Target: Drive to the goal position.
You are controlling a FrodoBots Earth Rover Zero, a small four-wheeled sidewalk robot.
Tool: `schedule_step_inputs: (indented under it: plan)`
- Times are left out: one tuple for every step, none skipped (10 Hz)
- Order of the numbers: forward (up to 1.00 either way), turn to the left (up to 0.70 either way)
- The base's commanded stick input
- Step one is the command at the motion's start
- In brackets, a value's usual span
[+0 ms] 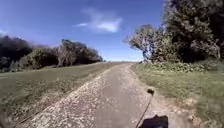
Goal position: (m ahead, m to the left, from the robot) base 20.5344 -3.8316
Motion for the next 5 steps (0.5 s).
schedule_step_inputs:
  plan:
    - [0.50, -0.25]
    - [0.50, 0.00]
    - [0.50, 0.00]
    - [0.50, 0.00]
    - [0.50, 0.00]
